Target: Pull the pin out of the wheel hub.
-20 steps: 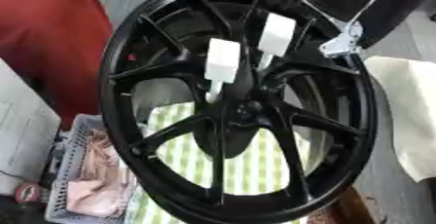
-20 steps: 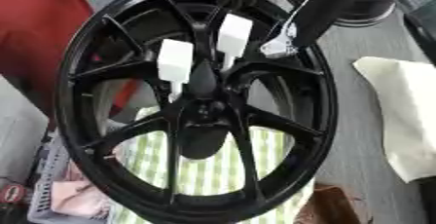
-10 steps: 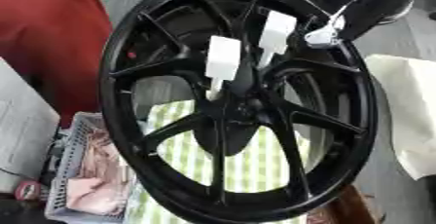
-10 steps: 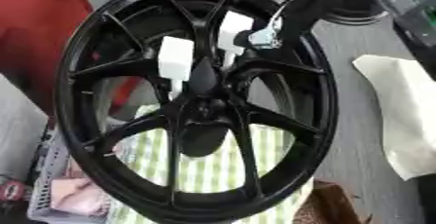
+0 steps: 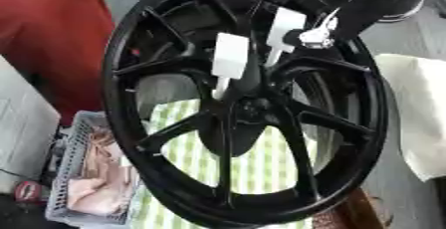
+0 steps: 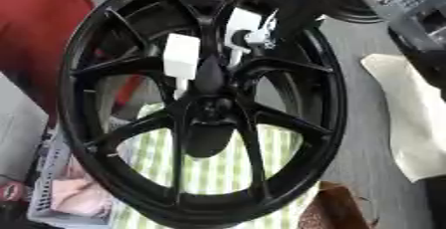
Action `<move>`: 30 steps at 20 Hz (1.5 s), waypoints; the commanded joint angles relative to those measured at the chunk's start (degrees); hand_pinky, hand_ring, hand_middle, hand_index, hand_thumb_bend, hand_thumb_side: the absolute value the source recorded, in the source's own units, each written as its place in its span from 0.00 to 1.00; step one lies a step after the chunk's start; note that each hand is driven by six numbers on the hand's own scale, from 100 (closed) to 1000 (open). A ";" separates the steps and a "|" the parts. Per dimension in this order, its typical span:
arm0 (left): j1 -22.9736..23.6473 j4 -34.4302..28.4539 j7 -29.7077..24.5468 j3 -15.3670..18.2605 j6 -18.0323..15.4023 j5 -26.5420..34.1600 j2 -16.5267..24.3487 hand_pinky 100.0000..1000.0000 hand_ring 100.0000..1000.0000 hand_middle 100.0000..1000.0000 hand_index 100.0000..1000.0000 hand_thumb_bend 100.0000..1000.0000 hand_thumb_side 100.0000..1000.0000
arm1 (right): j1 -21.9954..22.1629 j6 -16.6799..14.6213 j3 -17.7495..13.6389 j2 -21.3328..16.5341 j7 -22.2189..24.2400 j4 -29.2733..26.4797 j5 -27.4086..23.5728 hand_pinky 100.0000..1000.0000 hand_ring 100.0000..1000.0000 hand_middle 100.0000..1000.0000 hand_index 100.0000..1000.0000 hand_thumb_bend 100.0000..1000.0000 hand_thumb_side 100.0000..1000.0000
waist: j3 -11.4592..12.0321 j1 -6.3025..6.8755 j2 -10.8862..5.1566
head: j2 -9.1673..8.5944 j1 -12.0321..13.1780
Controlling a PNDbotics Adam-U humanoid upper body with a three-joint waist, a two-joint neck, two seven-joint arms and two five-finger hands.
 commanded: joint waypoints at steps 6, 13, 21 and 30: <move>-0.55 -0.66 -0.18 0.14 0.09 -0.20 0.59 0.81 0.73 0.55 0.76 0.07 0.48 | -0.15 -0.15 -0.81 -0.30 -0.23 1.53 3.31 0.71 0.75 0.75 0.84 0.25 0.51 | 0.08 0.13 -0.32 | -0.07 0.04; -0.53 -0.58 -0.25 0.21 0.14 -0.37 0.37 0.81 0.73 0.55 0.76 0.06 0.48 | 0.03 0.40 -0.90 0.04 -1.34 2.25 4.73 0.71 0.75 0.75 0.84 0.25 0.52 | 0.22 0.07 0.14 | -0.45 0.00; -0.33 -0.44 -0.33 0.29 0.24 -0.65 0.13 0.81 0.73 0.55 0.76 0.06 0.49 | 0.14 1.42 -1.01 0.61 -1.66 2.94 4.11 0.68 0.72 0.64 0.77 0.23 0.48 | 0.40 0.09 0.60 | -0.52 0.00; -0.35 -0.28 -0.27 0.40 0.31 -0.88 -0.13 0.81 0.73 0.55 0.76 0.06 0.49 | -0.25 4.04 -0.91 0.98 -3.99 2.33 1.82 0.66 0.69 0.52 0.68 0.10 0.38 | 0.36 0.21 0.54 | -0.58 0.02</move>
